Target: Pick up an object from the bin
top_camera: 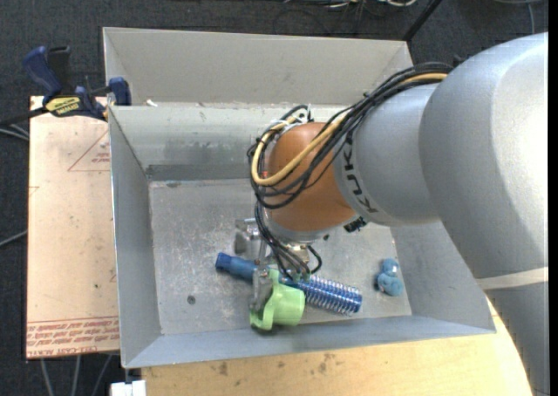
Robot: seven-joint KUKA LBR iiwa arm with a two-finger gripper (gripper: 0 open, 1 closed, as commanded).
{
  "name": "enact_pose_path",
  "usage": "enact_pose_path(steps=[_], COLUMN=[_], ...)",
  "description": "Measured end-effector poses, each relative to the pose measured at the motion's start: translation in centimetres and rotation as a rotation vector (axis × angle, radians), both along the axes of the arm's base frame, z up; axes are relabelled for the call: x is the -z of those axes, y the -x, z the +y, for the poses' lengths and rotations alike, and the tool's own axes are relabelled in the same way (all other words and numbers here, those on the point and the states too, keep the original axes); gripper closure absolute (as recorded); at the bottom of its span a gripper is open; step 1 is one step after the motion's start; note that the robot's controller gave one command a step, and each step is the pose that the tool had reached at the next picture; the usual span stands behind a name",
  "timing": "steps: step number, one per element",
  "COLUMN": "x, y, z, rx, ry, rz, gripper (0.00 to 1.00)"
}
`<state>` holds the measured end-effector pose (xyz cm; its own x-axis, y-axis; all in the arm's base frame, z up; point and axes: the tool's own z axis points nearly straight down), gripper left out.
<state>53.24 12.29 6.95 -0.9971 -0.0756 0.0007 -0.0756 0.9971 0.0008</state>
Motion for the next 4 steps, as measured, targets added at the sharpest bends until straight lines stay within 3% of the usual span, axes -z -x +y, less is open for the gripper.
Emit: enact_pose_path(steps=[1,2,3,4], x=[-0.1,-16.6,-9.9,-10.1], y=[0.0,-1.7,3.8,3.7], z=[0.1,1.6,4.7,4.6], rx=[0.0,-0.013,-0.357,-0.355], ry=[-0.001,-0.003,-0.001,-0.001], rz=[-0.002,-0.013,0.004,0.0], gripper=[1.0,1.0,1.0,0.0])
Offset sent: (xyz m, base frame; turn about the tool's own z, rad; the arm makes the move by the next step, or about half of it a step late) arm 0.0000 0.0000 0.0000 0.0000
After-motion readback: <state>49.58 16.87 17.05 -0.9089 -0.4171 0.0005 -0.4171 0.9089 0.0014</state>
